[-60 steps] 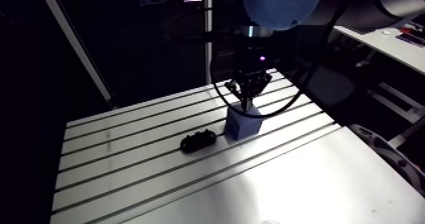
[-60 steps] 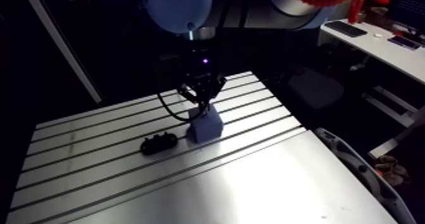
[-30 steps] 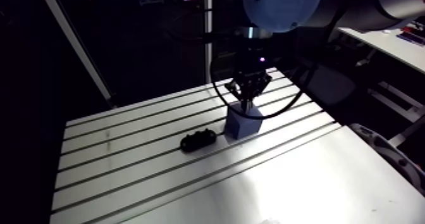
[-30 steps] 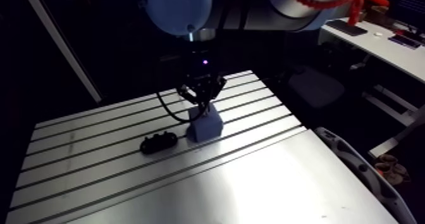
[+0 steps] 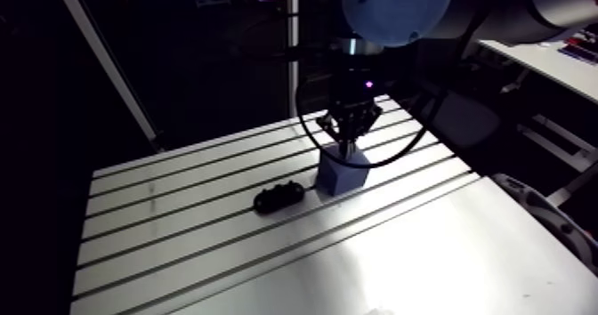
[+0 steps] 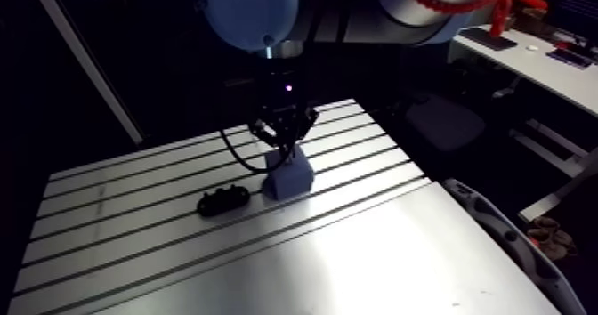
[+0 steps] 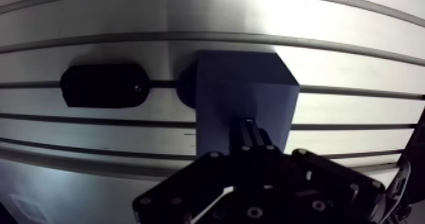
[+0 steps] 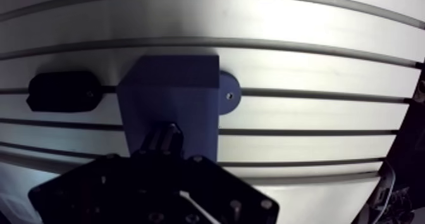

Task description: Pick up the M10 bolt and insert it into the hex recess until seated.

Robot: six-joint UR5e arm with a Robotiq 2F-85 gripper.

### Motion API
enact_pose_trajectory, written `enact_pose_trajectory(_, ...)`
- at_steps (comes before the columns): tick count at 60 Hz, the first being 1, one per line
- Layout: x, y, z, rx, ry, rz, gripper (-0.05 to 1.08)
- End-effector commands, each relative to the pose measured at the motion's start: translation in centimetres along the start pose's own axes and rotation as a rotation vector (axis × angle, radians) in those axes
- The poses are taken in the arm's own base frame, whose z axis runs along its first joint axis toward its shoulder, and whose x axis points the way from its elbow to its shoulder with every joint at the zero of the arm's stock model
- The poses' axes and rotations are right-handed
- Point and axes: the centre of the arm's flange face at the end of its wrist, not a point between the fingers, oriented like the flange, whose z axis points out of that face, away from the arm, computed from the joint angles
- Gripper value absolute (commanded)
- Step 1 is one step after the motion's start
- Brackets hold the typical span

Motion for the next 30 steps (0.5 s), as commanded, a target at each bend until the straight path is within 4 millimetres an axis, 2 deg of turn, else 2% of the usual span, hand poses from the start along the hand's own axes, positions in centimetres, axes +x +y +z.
enact_pose_trajectory(1, 0.00, 0.00, 0.00, 0.000, 0.000, 0.000, 1.08)
enact_pose_trajectory(30, 0.00, 0.01, 0.00, -0.001, 0.000, -0.001, 1.08)
